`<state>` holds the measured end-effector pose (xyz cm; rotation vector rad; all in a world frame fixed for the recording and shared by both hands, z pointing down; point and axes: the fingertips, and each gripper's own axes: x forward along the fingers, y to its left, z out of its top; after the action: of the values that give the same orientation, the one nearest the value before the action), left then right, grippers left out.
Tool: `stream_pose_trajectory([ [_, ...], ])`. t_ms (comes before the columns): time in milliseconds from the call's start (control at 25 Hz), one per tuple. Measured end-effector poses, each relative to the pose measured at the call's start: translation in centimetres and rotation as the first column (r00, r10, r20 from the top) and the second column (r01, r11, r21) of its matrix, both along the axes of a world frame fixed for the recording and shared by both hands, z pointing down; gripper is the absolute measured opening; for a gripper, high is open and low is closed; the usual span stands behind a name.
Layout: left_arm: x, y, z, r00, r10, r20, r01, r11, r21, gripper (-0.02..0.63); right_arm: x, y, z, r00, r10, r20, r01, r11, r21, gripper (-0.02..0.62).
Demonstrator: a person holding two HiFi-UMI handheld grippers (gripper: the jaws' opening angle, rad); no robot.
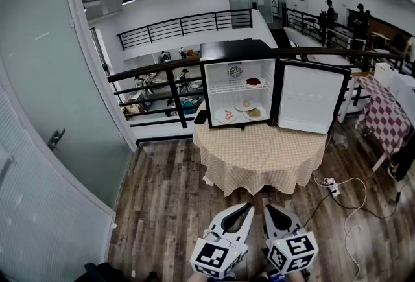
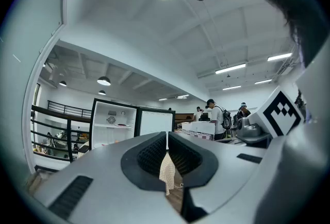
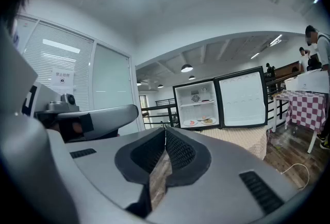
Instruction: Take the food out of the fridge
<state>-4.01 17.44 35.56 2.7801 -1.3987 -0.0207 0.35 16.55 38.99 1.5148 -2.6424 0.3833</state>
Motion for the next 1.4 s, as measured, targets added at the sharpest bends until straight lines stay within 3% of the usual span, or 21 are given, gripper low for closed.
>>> stream_pose_trajectory([
  [720, 3.5, -2.3, 2.0, 0.998, -0.054, 0.028, 0.055, 0.998, -0.043, 0.021, 3.8, -2.0, 0.8, 0.999, -0.038, 0.010, 0.038, 0.999, 0.004, 0.020],
  [1400, 10.9, -4.7, 3.2, 0.997, -0.073, 0.014, 0.074, 0.995, -0.061, 0.021, 11.4, -4.4, 2.1, 0.998, -0.060, 0.002, 0.060, 0.998, -0.017, 0.020],
])
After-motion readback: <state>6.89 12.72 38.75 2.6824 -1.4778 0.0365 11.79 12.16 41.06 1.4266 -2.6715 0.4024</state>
